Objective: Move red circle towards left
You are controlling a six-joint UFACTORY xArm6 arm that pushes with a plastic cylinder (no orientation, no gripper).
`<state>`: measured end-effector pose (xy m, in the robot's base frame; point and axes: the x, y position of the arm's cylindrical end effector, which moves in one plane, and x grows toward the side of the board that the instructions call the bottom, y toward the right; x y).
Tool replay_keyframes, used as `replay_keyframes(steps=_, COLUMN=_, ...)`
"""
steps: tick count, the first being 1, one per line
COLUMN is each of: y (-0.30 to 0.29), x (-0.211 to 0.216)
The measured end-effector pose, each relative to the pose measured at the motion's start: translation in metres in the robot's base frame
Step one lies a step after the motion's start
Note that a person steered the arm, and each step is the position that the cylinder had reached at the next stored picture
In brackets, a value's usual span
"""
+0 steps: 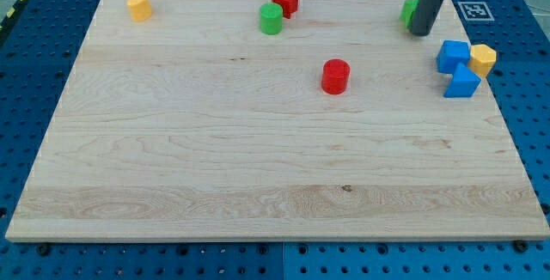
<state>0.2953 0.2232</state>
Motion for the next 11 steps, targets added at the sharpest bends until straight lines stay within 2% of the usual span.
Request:
replay_keyframes(steps=2, y=0.000, x=-0.008)
replay_keyframes(steps=3, y=-0.022, x=0.011)
replay_keyframes(steps=5, y=-0.061, x=0.102)
replay_keyframes(steps=6, y=-0.104, x=0.120)
replay_keyframes(steps=7, y=-0.174, x=0.120)
replay_keyframes(steps=8, y=-0.190, x=0.119)
replay_keyframes(steps=9, y=-0.143, x=0.103)
replay_keyframes(steps=10, y=-0.142, x=0.088)
replay_keyframes(steps=11, y=-0.201, x=0.089)
